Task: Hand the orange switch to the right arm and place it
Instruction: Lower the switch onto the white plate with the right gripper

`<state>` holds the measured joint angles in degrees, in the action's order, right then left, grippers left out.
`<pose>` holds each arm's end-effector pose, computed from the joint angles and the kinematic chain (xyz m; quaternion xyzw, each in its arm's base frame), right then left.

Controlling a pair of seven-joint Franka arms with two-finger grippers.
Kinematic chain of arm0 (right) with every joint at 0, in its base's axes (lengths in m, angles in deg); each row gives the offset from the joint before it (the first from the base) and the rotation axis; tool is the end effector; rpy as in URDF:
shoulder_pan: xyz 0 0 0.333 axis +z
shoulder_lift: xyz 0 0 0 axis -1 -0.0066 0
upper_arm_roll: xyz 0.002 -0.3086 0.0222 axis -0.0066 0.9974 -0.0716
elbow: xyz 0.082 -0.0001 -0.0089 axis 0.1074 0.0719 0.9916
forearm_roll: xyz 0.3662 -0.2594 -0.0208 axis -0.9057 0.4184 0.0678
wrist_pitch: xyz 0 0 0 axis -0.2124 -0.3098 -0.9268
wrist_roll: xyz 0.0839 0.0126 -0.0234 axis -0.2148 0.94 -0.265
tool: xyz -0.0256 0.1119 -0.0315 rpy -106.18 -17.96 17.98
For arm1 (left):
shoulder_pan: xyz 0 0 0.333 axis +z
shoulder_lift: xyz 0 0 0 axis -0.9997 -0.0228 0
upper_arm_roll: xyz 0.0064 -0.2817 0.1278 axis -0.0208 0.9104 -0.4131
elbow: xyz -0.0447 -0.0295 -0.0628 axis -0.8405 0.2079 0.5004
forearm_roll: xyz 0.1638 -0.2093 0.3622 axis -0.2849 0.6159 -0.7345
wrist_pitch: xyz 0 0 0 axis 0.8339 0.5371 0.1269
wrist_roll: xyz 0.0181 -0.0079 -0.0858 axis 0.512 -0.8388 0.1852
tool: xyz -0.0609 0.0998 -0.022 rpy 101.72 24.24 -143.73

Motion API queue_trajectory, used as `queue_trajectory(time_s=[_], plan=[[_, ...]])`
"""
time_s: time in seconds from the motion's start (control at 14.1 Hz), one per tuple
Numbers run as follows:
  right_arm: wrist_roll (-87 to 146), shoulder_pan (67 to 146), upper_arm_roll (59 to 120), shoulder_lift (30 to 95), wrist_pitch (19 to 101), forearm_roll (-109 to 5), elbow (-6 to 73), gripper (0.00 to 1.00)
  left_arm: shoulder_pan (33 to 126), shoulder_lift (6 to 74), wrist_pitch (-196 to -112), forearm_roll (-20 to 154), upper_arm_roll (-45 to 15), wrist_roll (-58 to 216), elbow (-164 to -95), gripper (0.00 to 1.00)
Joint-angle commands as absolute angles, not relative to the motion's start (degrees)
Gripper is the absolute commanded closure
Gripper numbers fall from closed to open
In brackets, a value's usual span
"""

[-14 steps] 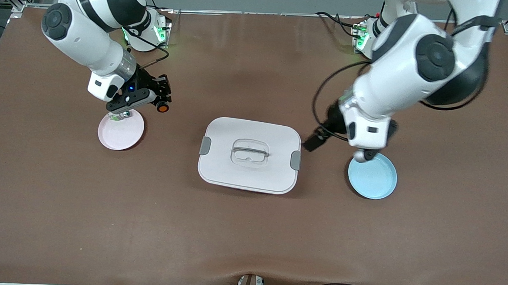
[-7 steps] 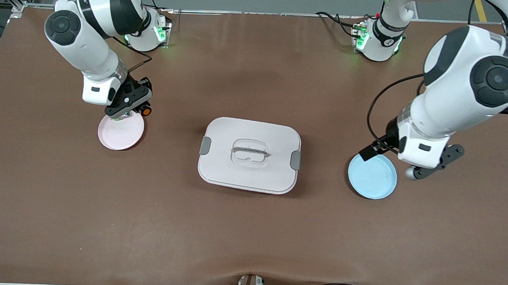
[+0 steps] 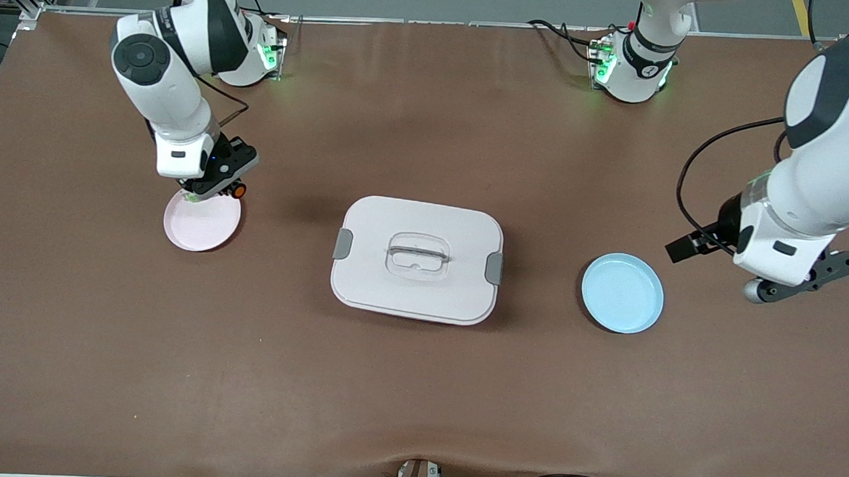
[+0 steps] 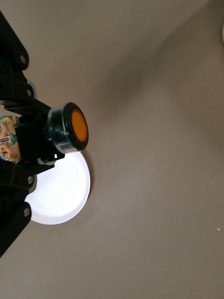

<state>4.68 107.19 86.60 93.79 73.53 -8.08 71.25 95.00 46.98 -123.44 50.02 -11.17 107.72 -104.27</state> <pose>0.5079 0.1294 0.3209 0.9076 0.4173 -0.0046 0.0463 0.6793 -0.1349 0.5408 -0.9836 -0.1731 0.0395 0.0314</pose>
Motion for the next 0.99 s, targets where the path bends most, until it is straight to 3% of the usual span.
queue_trajectory(time_s=[0.0, 0.42, 0.71, 0.92], plan=[[-5.8, 101.0, 86.0, 93.0, 76.6, -6.9, 72.5, 1.00, 95.5, 49.9, -122.1, 48.8, -10.7, 103.9, -104.1, 0.00], [-16.5, 92.7, 85.9, 85.2, 87.7, -6.9, 75.1, 1.00, 96.6, 52.2, -119.8, 50.3, -11.0, 100.1, -104.0, 0.00], [-22.8, 90.7, 85.9, 80.4, 90.5, -6.9, 74.8, 1.00, 91.8, 56.2, -121.0, 52.6, -18.9, 91.0, -105.8, 0.00], [-32.2, 89.1, 85.9, 76.0, 95.4, -6.9, 74.8, 1.00, 88.3, 60.9, -122.0, 54.1, -25.3, 87.2, -111.7, 0.00]])
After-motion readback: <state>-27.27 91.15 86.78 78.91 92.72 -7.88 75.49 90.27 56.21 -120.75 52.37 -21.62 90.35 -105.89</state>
